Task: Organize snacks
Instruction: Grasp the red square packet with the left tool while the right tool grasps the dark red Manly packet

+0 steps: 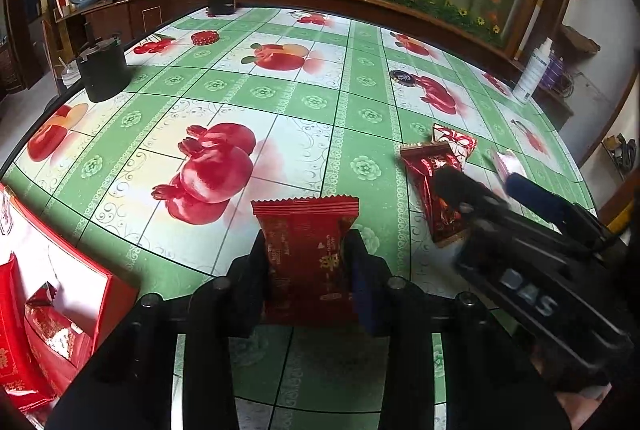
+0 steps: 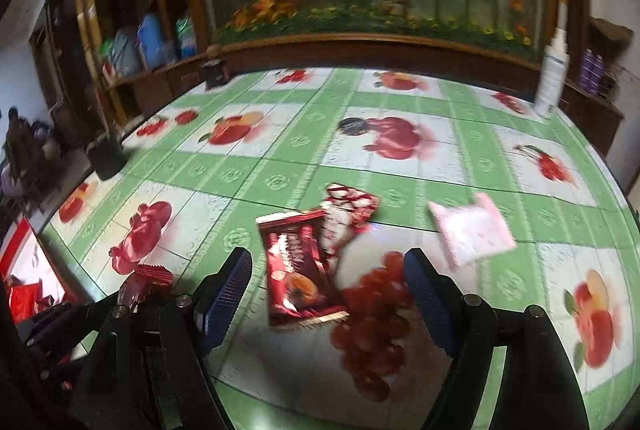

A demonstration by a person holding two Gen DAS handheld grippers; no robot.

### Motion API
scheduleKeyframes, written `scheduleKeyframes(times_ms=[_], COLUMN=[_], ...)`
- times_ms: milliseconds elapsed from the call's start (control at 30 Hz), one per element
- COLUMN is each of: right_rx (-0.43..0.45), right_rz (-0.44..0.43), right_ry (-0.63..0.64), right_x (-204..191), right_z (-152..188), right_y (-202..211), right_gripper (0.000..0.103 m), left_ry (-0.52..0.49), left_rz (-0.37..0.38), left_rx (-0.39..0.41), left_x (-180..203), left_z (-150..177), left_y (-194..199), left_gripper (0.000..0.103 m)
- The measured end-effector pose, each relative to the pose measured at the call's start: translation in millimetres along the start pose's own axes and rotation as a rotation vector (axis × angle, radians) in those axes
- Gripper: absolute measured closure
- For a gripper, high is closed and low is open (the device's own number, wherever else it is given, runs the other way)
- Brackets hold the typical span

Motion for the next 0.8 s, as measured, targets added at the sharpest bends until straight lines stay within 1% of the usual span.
scheduleKeyframes(times_ms=[100,200,267,333,367,400,467,567,633,733,800], right_rx=[-0.056,-0.113,-0.124,-0.126,-0.124,-0.122,-0.124,-0.150,-0.161,-0.182,-0.178], right_rz=[0.005,0.017,0.040,0.054,0.057,0.071,0.111,0.104,0.095,0.050,-0.018], right_ry=[0.010,0.033,0.036,0.044,0.047,0.059,0.079,0.051,0.019,-0.058,-0.136], right_x=[-5,-7,-7,-6,-6,-5,-1,8,16,30,38], right_z=[-1,3,4,5,5,5,6,7,7,8,7], right_y=[-17,-30,-32,-33,-32,-31,-28,-24,-19,-11,-3], right_gripper=[0.026,0.042,0.042,0.046,0.050,0.062,0.063,0.071,0.071,0.071,0.071], left_ry=[-0.003,-0.010,-0.013,-0.015,-0.013,-0.007,-0.004,-0.003,-0.002,-0.003,0.003], left_rz=[-0.004,-0.009,-0.009,-0.009,-0.006,0.001,0.004,0.009,0.015,0.021,0.032], left_rx=[0.004,0.004,0.003,0.003,0.005,0.005,0.006,0.006,0.006,0.006,0.007], left_x=[0,0,1,1,1,0,0,-1,-1,-1,-2], left_z=[0,1,1,1,1,1,1,1,0,0,-1], left_y=[0,0,0,0,0,1,1,1,1,1,1], left_gripper=[0.069,0.069,0.069,0.069,0.069,0.069,0.069,0.069,0.069,0.070,0.071])
Point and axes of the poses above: each gripper's, at about its wrist camera, not at the fingertips, and y roughly against the way its jaws point, x to its right, z to its underside, the point moved 7 cm from there along -y, roughly the way its jaws point, and after that the axes turned 1 degree about -z, right-handed, at the moved point
